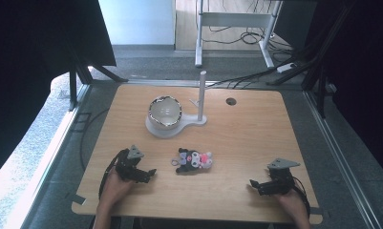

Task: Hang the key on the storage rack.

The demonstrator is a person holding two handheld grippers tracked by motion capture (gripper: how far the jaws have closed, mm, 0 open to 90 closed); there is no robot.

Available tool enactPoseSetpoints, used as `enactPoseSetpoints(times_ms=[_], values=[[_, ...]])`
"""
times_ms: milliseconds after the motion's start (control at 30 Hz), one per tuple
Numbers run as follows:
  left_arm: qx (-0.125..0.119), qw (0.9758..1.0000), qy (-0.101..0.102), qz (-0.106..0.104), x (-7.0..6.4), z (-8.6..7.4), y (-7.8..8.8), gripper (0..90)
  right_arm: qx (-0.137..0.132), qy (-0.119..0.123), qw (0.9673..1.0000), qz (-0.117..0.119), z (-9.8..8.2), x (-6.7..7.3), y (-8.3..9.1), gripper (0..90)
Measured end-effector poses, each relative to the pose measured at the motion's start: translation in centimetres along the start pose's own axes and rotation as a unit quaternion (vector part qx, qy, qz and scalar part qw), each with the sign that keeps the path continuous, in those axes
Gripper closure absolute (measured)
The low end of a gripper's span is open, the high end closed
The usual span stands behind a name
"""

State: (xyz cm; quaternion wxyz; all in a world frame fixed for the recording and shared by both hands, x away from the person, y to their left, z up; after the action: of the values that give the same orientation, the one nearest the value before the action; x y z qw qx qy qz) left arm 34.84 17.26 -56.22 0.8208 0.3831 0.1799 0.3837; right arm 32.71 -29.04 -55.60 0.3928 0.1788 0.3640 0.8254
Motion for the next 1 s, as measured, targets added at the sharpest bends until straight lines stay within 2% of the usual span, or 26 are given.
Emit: enactPoseSetpoints(times_ms=[333, 733, 1000], values=[[-0.005, 1.0000, 0.008, 0.000, 0.3, -0.1, 0.2, 0.0, 0.008, 0.008, 0.9999, 0.006, 0.7, 0.3, 0.1, 1.2], [0.003, 0.9998, 0.017, -0.007, 0.7, -0.6, -0.2, 0.0, 0.025, 0.028, 0.9992, 0.013, 1.8, 0.6, 0.1, 1.5], [0.004, 0.9998, 0.016, -0.009, 0.7, -0.7, -0.2, 0.0, 0.037, 0.040, 0.9983, 0.021, 2.7, 0.6, 0.3, 1.5]])
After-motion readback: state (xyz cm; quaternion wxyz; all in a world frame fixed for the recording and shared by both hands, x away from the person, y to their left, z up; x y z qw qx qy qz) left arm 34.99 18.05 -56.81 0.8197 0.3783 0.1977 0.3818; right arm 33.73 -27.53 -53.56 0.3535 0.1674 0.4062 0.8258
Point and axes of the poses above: each handheld gripper's, and its own axes: y roughly backward along the jaws, z roughly out of its top, x roughly to its left, the point moved 6 cm from there along -y, roughly forward along the jaws, and after that the axes turned 2 degrees about x, right-handed, at the moved point
